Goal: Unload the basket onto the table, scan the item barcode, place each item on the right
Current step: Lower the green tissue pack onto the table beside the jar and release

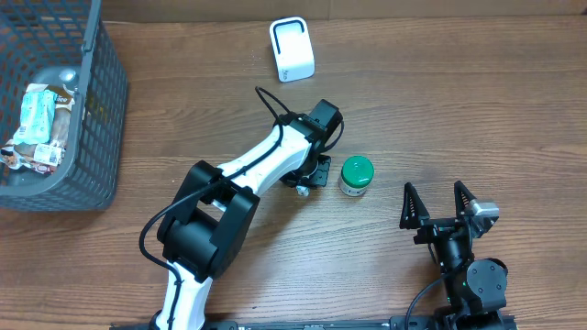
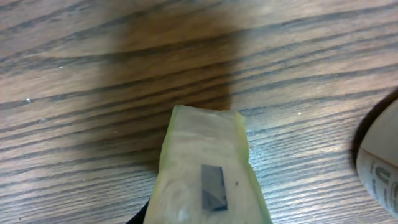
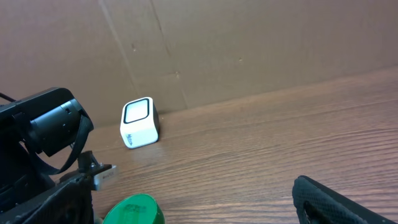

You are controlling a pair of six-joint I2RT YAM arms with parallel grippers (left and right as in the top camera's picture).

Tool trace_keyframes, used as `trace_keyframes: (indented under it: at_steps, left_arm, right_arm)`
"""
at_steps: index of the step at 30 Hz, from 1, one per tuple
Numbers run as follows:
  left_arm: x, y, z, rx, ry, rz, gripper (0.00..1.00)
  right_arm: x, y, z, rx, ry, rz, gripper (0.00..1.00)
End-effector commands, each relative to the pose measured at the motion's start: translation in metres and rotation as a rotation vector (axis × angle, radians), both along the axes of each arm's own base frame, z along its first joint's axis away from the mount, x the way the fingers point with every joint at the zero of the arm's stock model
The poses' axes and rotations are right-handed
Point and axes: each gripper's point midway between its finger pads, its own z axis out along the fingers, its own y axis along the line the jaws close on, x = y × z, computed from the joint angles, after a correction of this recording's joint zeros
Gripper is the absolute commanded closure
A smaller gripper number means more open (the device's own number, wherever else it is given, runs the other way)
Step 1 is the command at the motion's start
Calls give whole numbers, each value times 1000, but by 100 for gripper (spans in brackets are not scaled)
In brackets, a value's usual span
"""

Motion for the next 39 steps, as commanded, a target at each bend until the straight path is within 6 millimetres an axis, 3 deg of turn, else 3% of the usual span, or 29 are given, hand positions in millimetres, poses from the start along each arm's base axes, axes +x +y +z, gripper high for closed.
trace_keyframes:
  at_steps: [1,35,39]
  left_arm:
    - [-6,-4,-6,-10,31,63,81]
    - [-9,-20,-5,-81,54,88,75]
    - [-8,-19,-5,-77,51,88,59]
  right_arm:
    - [0,0,-2,-4,-4,2,0]
    - [0,0,-2,-4,-4,2,0]
    - [0,0,-2,-4,-3,2,0]
